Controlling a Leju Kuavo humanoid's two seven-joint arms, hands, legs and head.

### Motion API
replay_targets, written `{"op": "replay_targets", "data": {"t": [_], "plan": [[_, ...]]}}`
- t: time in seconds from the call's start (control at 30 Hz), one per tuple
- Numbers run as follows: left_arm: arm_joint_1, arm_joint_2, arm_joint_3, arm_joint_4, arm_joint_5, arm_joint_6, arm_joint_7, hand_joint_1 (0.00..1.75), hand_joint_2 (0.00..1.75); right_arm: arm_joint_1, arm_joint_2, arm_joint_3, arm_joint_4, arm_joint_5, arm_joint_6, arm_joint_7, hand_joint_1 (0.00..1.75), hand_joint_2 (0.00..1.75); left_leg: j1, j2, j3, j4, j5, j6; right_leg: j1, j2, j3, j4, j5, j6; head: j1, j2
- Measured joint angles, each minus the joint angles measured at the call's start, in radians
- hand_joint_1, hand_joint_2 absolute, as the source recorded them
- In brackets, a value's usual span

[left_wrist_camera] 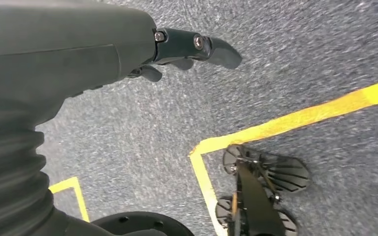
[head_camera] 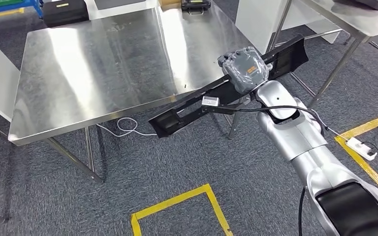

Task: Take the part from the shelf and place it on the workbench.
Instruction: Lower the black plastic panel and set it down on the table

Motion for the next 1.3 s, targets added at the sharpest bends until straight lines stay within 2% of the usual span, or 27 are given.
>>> {"op": "replay_targets", "data": {"t": [0.03,0.1,0.13,0.2,0.23,0.27,0.3,0.4,0.47,0.53,0.6,0.63,0.7,0.73,0.77,0.8,0.83,0.87,0.9,0.93,0.97,1.03,1.1,1.17,1.23,1.27,1.3], "plan": [[0.002,0.0,0.001,0.0,-0.002,0.0,0.0,0.0,1.75,-0.005,-0.001,-0.001,0.001,-0.002,0.002,0.0,1.75,1.75,0.003,-0.003,-0.003,0.001,0.0,-0.003,-0.002,-0.005,-0.001,0.002,0.001,-0.007,-0.003,0.0],[0.007,0.0,0.002,0.0,-0.004,0.001,0.0,0.0,1.75,-0.015,0.0,-0.002,0.002,-0.005,0.003,-0.001,1.75,1.75,0.007,0.019,-0.018,0.03,-0.019,-0.012,-0.004,-0.014,0.0,0.001,0.002,-0.018,-0.007,0.0],[0.008,0.0,0.004,0.0,-0.005,0.001,0.0,0.0,1.75,-0.022,0.0,-0.002,0.003,-0.007,0.004,-0.002,1.75,1.75,0.008,0.04,-0.036,0.07,-0.042,-0.017,-0.004,-0.018,0.001,0.001,0.002,-0.023,-0.009,0.0],[0.006,-0.001,0.006,0.0,-0.005,0.003,0.001,0.0,1.75,-0.034,-0.002,-0.002,0.007,-0.009,0.009,-0.004,1.75,1.75,0.009,0.076,-0.098,0.195,-0.1,-0.024,0.003,-0.029,0.002,0.001,-0.001,-0.029,-0.015,0.0],[0.006,-0.001,0.007,0.0,-0.005,0.003,0.001,0.0,1.75,-0.038,-0.004,-0.002,0.01,-0.009,0.012,-0.004,1.75,1.75,0.01,0.082,-0.128,0.25,-0.117,-0.025,0.007,-0.036,0.003,0.001,-0.002,-0.031,-0.015,0.0],[0.006,-0.001,0.008,0.0,-0.005,0.004,0.002,0.0,1.75,-0.042,-0.004,-0.001,0.013,-0.01,0.014,-0.006,1.75,1.75,0.011,0.085,-0.143,0.276,-0.118,-0.024,0.01,-0.043,0.004,0.001,-0.004,-0.033,-0.015,0.0],[0.007,-0.001,0.011,0.0,-0.005,0.004,0.002,0.0,1.75,-0.045,-0.004,-0.001,0.017,-0.01,0.015,-0.008,1.75,1.75,0.01,0.087,-0.139,0.263,-0.099,-0.02,0.014,-0.05,0.007,0.001,-0.006,-0.036,-0.015,0.0],[0.006,0.001,0.019,0.0,-0.005,0.011,0.004,0.0,1.75,-0.063,-0.004,0.0,0.026,-0.017,0.015,-0.016,1.75,1.75,0.0,0.11,-0.045,0.079,-0.013,0.007,0.023,-0.067,0.018,-0.001,-0.012,-0.04,-0.013,0.0],[0.004,0.002,0.023,-0.001,-0.006,0.017,0.005,0.0,1.75,-0.076,-0.002,0.002,0.032,-0.025,0.013,-0.021,1.75,1.75,-0.012,0.124,-0.012,0.016,-0.001,0.022,0.025,-0.077,0.022,-0.005,-0.015,-0.036,-0.013,0.0],[0.004,0.002,0.024,-0.001,-0.006,0.021,0.005,0.0,1.75,-0.083,0.002,0.004,0.038,-0.03,0.012,-0.024,1.75,1.75,-0.017,0.117,-0.008,0.007,0.0,0.028,0.027,-0.085,0.026,-0.012,-0.015,-0.028,-0.016,0.0],[0.004,0.001,0.025,-0.001,-0.007,0.023,0.006,0.0,1.75,-0.088,0.004,0.006,0.042,-0.032,0.01,-0.025,1.75,1.75,-0.012,0.11,0.007,-0.017,0.01,0.033,0.029,-0.075,0.019,0.003,-0.024,-0.022,-0.014,0.0],[0.003,0.0,0.025,-0.001,-0.007,0.024,0.006,0.0,1.75,-0.092,0.004,0.006,0.045,-0.033,0.008,-0.025,1.75,1.75,-0.009,0.106,0.015,-0.029,0.016,0.036,0.029,-0.064,0.003,0.036,-0.039,-0.023,-0.012,0.0],[0.0,-0.001,0.025,-0.001,-0.011,0.024,0.006,0.0,1.75,-0.097,0.002,0.007,0.053,-0.031,0.003,-0.021,1.75,1.75,-0.006,0.097,0.02,-0.039,0.021,0.04,0.024,-0.043,-0.063,0.161,-0.088,-0.027,-0.01,0.0],[-0.002,-0.002,0.025,-0.001,-0.013,0.024,0.006,0.0,1.75,-0.096,0.002,0.007,0.058,-0.031,0.001,-0.019,1.75,1.75,-0.006,0.092,0.019,-0.039,0.021,0.04,0.022,-0.039,-0.099,0.226,-0.108,-0.025,-0.01,0.0],[-0.003,-0.003,0.025,-0.001,-0.015,0.024,0.007,0.0,1.75,-0.094,0.001,0.008,0.062,-0.03,0.0,-0.018,1.75,1.75,-0.006,0.086,0.019,-0.039,0.02,0.04,0.02,-0.038,-0.124,0.267,-0.116,-0.02,-0.009,0.0],[-0.003,-0.004,0.025,-0.001,-0.018,0.024,0.007,0.0,1.75,-0.092,0.0,0.009,0.067,-0.03,0.0,-0.017,1.75,1.75,-0.006,0.081,0.019,-0.038,0.02,0.039,0.018,-0.037,-0.129,0.265,-0.107,-0.011,-0.009,0.0],[-0.002,-0.005,0.025,-0.001,-0.02,0.024,0.007,0.0,1.75,-0.092,0.0,0.009,0.07,-0.03,0.0,-0.017,1.75,1.75,-0.005,0.076,0.019,-0.036,0.019,0.037,0.014,-0.037,-0.114,0.223,-0.083,0.001,-0.008,0.0],[-0.002,-0.006,0.025,-0.001,-0.022,0.024,0.007,0.0,1.75,-0.094,0.0,0.01,0.071,-0.03,0.0,-0.017,1.75,1.75,-0.005,0.072,0.019,-0.032,0.016,0.033,0.01,-0.037,-0.081,0.149,-0.05,0.014,-0.008,0.0],[-0.002,-0.006,0.025,-0.001,-0.025,0.024,0.007,0.0,1.75,-0.097,-0.001,0.011,0.073,-0.03,-0.001,-0.017,1.75,1.75,-0.006,0.068,0.017,-0.026,0.012,0.027,0.007,-0.036,-0.046,0.077,-0.022,0.02,-0.008,0.0],[-0.002,-0.006,0.025,-0.001,-0.026,0.024,0.007,0.0,1.75,-0.099,-0.001,0.012,0.074,-0.03,-0.002,-0.017,1.75,1.75,-0.007,0.065,0.014,-0.02,0.008,0.02,0.005,-0.035,-0.02,0.024,-0.002,0.019,-0.007,0.0],[-0.002,-0.006,0.025,-0.001,-0.027,0.024,0.007,0.0,1.75,-0.101,-0.001,0.014,0.075,-0.03,-0.004,-0.017,1.75,1.75,-0.008,0.062,0.011,-0.014,0.005,0.014,0.006,-0.034,-0.005,-0.006,0.008,0.013,-0.008,0.0],[-0.001,-0.006,0.026,-0.001,-0.027,0.024,0.006,0.0,1.75,-0.104,0.0,0.018,0.08,-0.03,-0.006,-0.017,1.75,1.75,-0.007,0.061,0.006,-0.01,0.003,0.004,0.009,-0.033,-0.002,-0.012,0.012,-0.006,-0.008,0.0],[0.001,-0.005,0.03,-0.001,-0.026,0.026,0.003,0.0,1.75,-0.106,0.002,0.022,0.083,-0.03,-0.006,-0.017,1.75,1.75,-0.001,0.065,-0.001,0.004,-0.008,-0.006,0.006,-0.033,-0.001,-0.015,0.015,-0.019,-0.009,0.0],[0.001,-0.004,0.037,-0.001,-0.022,0.029,0.0,0.0,1.75,-0.106,0.006,0.025,0.085,-0.029,-0.006,-0.018,1.75,1.75,0.004,0.074,-0.036,0.082,-0.055,-0.019,0.002,-0.033,0.002,-0.017,0.015,-0.029,-0.012,0.0],[0.001,-0.005,0.043,-0.001,-0.018,0.032,-0.001,0.0,1.75,-0.106,0.01,0.029,0.088,-0.029,-0.006,-0.018,1.75,1.75,0.008,0.08,-0.101,0.213,-0.114,-0.028,0.005,-0.033,0.003,-0.016,0.014,-0.035,-0.014,0.0],[0.001,-0.005,0.045,-0.001,-0.017,0.033,-0.002,0.0,1.75,-0.105,0.011,0.03,0.091,-0.028,-0.006,-0.018,1.75,1.75,0.009,0.082,-0.126,0.259,-0.127,-0.03,0.007,-0.033,0.004,-0.016,0.013,-0.036,-0.014,0.0],[0.002,-0.005,0.048,-0.001,-0.016,0.033,-0.004,0.0,1.75,-0.105,0.012,0.032,0.093,-0.028,-0.006,-0.018,1.75,1.75,0.009,0.083,-0.137,0.273,-0.121,-0.029,0.009,-0.033,0.005,-0.016,0.012,-0.037,-0.014,0.0]]}}
